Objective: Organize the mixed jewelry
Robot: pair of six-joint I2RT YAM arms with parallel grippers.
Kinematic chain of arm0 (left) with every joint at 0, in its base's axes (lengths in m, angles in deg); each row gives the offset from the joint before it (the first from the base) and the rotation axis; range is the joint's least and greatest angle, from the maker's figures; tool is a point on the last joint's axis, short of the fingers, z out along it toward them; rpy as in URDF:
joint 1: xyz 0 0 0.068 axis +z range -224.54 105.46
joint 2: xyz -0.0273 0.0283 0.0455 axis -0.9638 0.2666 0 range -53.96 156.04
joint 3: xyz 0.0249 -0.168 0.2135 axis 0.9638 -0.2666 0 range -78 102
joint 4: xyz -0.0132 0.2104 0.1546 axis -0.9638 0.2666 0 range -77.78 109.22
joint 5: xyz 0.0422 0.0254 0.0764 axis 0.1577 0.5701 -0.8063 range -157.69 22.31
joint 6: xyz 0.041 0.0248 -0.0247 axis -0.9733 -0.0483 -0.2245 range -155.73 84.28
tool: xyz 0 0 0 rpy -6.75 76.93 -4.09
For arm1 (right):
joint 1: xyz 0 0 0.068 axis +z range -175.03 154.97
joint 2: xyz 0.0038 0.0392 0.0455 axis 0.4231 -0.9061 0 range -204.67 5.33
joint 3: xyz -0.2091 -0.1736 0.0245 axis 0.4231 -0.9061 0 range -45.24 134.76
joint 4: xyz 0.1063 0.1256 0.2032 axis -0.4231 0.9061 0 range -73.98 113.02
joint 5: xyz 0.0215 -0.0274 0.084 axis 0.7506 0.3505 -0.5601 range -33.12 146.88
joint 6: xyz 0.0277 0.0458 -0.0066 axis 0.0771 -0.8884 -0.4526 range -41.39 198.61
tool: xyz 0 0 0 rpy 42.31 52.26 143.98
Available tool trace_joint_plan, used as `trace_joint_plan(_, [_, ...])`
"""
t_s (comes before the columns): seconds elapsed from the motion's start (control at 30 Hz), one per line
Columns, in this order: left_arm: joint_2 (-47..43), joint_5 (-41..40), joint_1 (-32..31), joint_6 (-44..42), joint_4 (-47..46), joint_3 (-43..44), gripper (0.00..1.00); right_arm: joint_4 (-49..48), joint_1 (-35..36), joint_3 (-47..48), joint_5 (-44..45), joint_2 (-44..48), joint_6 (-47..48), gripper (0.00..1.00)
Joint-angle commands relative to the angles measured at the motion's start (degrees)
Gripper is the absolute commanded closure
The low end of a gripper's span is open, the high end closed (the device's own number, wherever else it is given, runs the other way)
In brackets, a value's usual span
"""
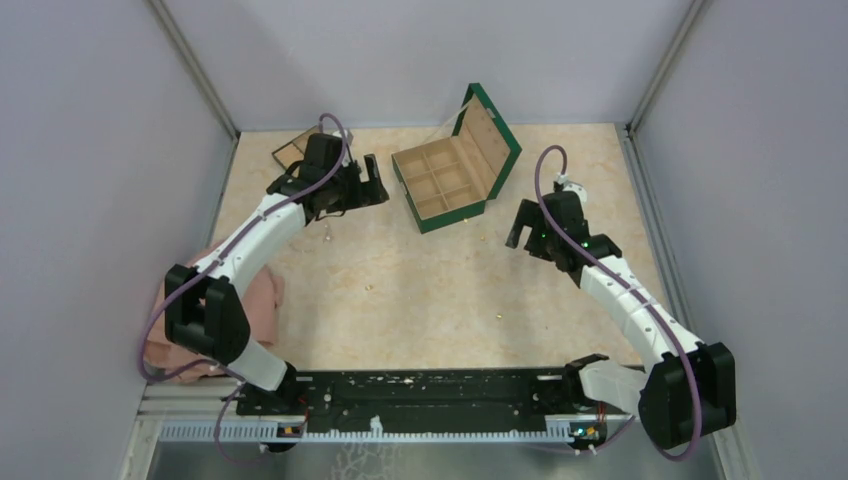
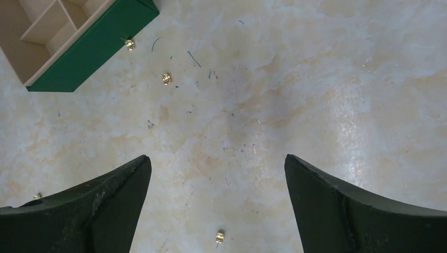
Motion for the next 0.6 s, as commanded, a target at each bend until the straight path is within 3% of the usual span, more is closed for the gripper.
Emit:
trace_joint_plan(0.0, [-3.0,-2.8,0.3,1.3,-2.9,-2.1,0.01,-3.1,0.5,1.8,-1.2,-0.2,0.9,0.04])
trace_joint_plan(0.3, [-7.0,1.4,0.3,-1.1,-9.5,-7.4,0.01,-4.4,0.5,1.0,-2.5,0.2,2.5,0.04])
trace_joint_plan(0.4, [-7.4,0.9,0.2,-1.1,-10.3,-8.5,0.01,-4.7,0.5,0.2,3.0,0.2,-2.7,0.04])
trace_joint_plan(0.47, [-5.9,6.3,-0.2,-4.3,-10.2,-8.7,0.01,-4.3,0.5,-0.1,5.3,-0.4,-8.1,0.04])
trace_joint_plan(0.57, [-2.8,10.7,-3.7,-8.1,-4.9,-6.1,0.01,-3.7,0.5,1.2,2.0,-4.2,-11.4,0.04])
